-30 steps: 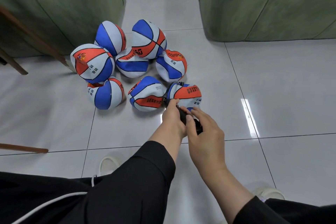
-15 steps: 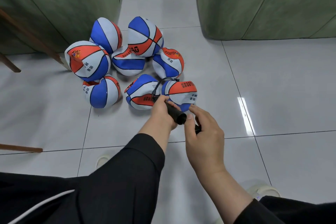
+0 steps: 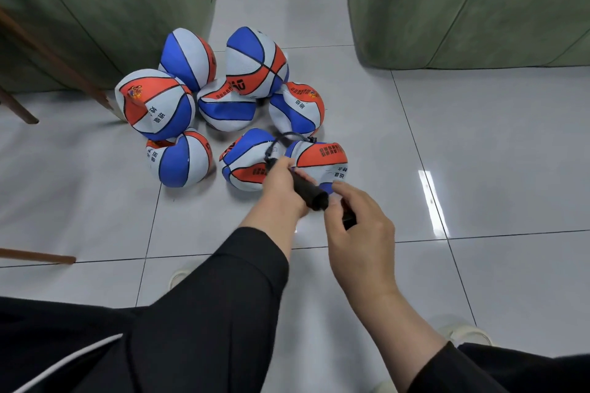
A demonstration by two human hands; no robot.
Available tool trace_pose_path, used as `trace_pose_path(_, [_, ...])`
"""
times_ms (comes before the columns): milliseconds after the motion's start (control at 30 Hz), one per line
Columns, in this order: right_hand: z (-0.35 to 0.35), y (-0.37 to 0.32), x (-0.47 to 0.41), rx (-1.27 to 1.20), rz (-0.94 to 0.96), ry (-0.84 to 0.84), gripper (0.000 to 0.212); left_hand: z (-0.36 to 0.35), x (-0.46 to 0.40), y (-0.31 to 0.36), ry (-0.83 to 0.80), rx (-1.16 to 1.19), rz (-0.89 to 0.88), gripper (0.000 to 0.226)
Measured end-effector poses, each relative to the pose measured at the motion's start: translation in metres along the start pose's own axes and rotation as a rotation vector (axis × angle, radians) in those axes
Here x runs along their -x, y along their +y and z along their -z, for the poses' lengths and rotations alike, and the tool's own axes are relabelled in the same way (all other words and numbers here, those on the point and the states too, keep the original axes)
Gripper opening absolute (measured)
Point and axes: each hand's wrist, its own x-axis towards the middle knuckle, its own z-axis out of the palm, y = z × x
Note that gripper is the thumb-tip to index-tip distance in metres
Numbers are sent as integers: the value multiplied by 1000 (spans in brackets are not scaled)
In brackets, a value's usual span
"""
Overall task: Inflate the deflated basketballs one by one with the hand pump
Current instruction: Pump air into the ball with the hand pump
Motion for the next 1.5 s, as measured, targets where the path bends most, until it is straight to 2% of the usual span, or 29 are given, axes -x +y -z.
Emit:
trace_pose_path(67, [5,-6,1,-37,35,52,44,3,-6,23,66,13,-27,27])
trace_pose_path(167, [8,-13,7,-50,68,28,46,9,-11,32,113,4,-27,25])
trace_pose_path(300, [4,-5,2,-25,-18,50,53,3,-6,2,37,32,25,27])
trace_pose_path(467, [0,5,-1,8,-38,49,26,-8,7,-32,-12,-29,27,27])
trace_pose_path(567, [-1,8,-4,13,-72,52,25,-10,14,-42,-8,-64,1,28])
trace_pose_path(667, [-3,9,-1,32,-71,-38,19,-5,12,-38,4,-78,14,31])
trace_pose_path(733, [-3,10,2,31,-65,-65,21,-5,9,-32,1,-104,18,30])
trace_pose_path(833, [0,10,2,11,-69,-7,22,-8,3,-16,-3,-89,-7,28])
trace_pose_path(1033, [6,-2,7,-63,13,78,43,4,-15,26,78,-58,-59,19])
trace_pose_path(1167, [6,-1,7,-73,5,47,41,10,-21,35,129,-87,-74,17])
trace_pose_path(1333, [4,7,8,-43,47,55,43,14,-21,19,85,-298,-164,11])
trace_pose_path(1500, [2,13,9,-9,33,46,35,7,-16,-3,89,-307,-215,8])
